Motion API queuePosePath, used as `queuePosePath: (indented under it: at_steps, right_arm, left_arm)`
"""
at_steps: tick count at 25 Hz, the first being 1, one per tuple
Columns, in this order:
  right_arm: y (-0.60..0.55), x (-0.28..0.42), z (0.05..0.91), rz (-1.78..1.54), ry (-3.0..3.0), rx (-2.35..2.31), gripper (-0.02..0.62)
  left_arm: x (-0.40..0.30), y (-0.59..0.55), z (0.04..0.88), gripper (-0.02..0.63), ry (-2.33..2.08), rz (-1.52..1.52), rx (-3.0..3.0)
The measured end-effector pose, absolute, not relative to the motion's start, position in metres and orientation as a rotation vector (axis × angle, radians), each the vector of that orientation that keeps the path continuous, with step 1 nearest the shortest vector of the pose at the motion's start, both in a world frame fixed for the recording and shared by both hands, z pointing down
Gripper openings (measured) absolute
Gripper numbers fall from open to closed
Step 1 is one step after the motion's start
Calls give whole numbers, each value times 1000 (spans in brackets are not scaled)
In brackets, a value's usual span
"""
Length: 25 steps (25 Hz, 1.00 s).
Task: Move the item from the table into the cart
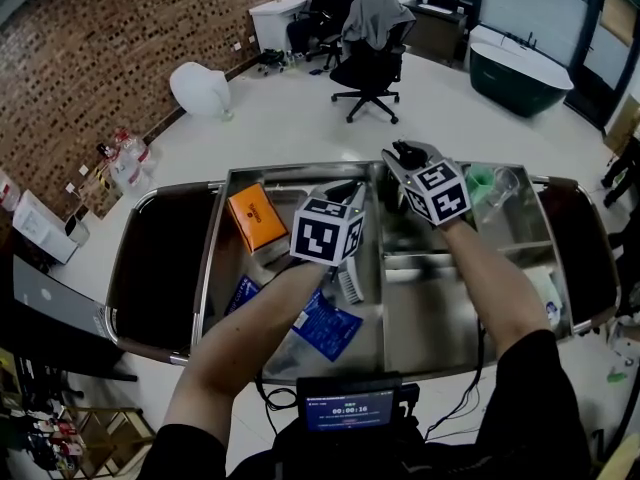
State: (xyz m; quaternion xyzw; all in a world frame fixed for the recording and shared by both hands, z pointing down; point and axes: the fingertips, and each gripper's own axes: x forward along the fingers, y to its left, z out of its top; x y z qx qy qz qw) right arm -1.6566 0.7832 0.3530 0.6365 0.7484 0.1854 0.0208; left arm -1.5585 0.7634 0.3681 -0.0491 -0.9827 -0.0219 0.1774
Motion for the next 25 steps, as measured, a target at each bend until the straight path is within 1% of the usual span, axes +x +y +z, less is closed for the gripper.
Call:
queuePosePath:
  at_steps: [7,11,13,14,15,17,21,23,24,25]
  right_arm:
    - [778,-1657,353,537,2360,1953,86]
    - [778,-1658,353,568,2380,1945,113]
    - [776,-1659,356,589,2393,1941,162]
    - [775,-1659,358,597,2397,1953,229]
    - [774,-1658,360,601,2402,1966,259]
    - [771,-1655,363,611,2410,1984,262]
    - [764,-1635,374,669,2432,2042,322]
    - [756,-1626,370,642,2451,2020,322]
    - [751,-1623,364,613,2455,1985,311]
    - [747,-1620,355,586,2454,1940,324]
  left_arm:
    - [-1558,758,368,25,-2783,-73,-118]
    - [-1555,759,367,25,-2779,-58,-122]
    - [-1552,760,366,25,-2779,-57,-124]
    - [-1550,761,365,25,-2782,-61,-123]
    - [-1547,761,363,25,-2786,-63,-122]
    - [-1541,761,358,25,-2793,-60,-115]
    - [-1518,757,345,25,-2815,-56,-96]
    - [-1505,754,338,25,-2831,-50,-79]
    - [-1499,751,334,25,-2839,-42,-67]
    - [-1492,749,330,25,-2848,-33,-53]
